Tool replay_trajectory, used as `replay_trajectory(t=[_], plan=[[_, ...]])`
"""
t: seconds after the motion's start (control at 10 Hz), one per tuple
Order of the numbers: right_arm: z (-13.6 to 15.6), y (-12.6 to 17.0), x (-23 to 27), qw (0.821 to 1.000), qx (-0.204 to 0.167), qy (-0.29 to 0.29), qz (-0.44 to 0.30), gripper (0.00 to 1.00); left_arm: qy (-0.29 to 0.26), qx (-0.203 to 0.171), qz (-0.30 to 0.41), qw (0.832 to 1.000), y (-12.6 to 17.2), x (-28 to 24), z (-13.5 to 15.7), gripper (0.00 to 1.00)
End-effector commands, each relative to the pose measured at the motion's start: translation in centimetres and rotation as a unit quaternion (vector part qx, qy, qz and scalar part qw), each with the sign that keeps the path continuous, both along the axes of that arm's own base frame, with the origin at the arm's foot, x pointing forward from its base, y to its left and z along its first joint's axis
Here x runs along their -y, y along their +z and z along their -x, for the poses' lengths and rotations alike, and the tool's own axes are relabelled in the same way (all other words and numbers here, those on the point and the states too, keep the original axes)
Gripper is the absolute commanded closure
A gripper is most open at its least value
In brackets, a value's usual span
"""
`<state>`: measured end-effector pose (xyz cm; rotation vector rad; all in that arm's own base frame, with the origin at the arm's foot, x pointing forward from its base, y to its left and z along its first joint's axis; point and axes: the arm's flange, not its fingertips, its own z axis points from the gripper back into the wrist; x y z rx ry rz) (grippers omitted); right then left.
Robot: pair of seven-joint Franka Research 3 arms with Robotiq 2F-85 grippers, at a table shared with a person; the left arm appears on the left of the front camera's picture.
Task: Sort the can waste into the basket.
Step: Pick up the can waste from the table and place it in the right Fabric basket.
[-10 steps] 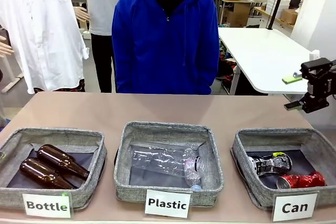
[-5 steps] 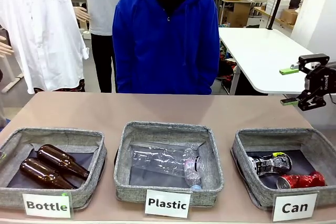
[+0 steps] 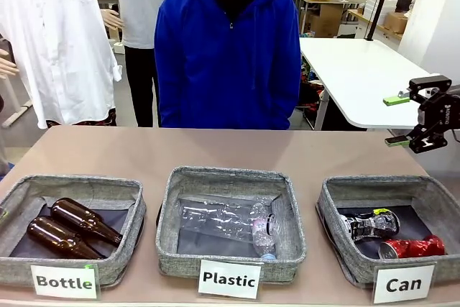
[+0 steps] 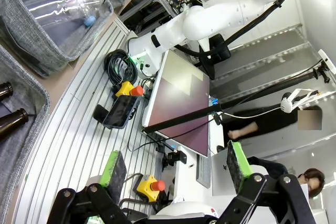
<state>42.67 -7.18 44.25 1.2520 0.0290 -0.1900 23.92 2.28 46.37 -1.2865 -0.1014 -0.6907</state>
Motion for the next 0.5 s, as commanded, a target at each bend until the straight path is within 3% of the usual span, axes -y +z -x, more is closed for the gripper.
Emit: replay_trajectory(t=[0.0,0.4], plan=[[0.01,0.39,0.32,1.000,0.007,0.008,0.000,0.00,-0.004,-0.003,0.000,1.000,-0.20,-0.28,0.39,0.00],[0.01,0.39,0.32,1.000,0.007,0.008,0.000,0.00,-0.004,-0.003,0.000,1.000,-0.20,-0.28,0.39,0.00]])
